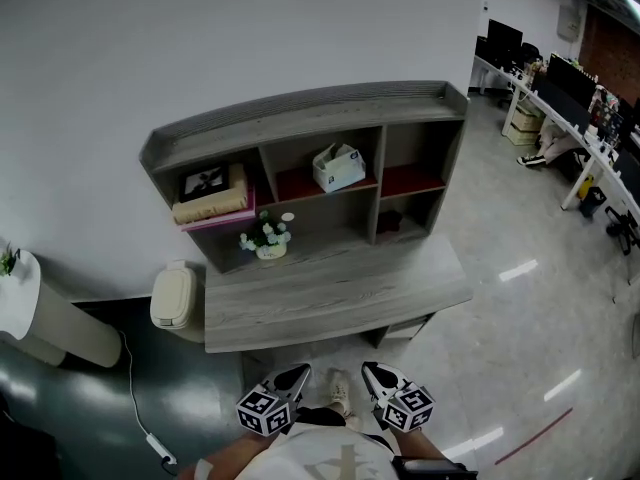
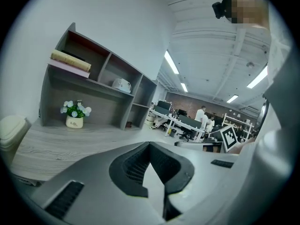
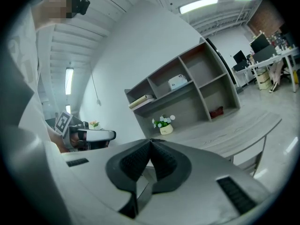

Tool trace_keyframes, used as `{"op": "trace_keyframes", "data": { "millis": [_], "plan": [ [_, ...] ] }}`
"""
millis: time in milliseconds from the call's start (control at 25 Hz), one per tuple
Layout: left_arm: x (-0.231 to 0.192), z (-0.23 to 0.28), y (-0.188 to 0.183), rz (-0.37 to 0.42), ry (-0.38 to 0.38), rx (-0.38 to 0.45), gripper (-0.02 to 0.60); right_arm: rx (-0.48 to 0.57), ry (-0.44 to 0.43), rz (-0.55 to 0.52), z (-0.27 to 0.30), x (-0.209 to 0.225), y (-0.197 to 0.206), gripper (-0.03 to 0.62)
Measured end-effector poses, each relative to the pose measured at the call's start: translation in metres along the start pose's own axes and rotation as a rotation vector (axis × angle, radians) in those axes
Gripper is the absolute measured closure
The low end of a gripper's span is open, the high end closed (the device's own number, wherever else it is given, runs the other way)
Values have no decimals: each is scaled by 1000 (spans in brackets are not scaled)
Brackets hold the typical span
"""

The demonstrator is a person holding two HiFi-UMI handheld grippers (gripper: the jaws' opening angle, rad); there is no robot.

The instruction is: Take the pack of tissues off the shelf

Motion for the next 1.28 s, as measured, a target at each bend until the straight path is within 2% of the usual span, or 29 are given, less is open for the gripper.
{"op": "trace_keyframes", "data": {
  "millis": [200, 480, 920, 1280],
  "plan": [
    [-12, -6, 3, -25, -43, 11, 569, -30, -28, -9, 15, -2, -1, 589],
    [-26, 4, 1, -44, -61, 23, 569, -51, -37, -19, 29, 6, -7, 589],
    [-43, 50, -20, -32, -6, 40, 569, -35, 10, -30, 40, 34, -32, 589],
    [-75, 87, -39, -34, 11, 38, 569, -29, 21, -42, 72, 55, -60, 589]
  ]
}}
Point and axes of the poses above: the fingertips, and each gripper's own axes: z forward along the fingers, x to its right, y out of its underside, the point moved 2 cm from there along -z, backward along the fingers, and after that the axes turned 9 degrees about z, right-handed, at the moved point
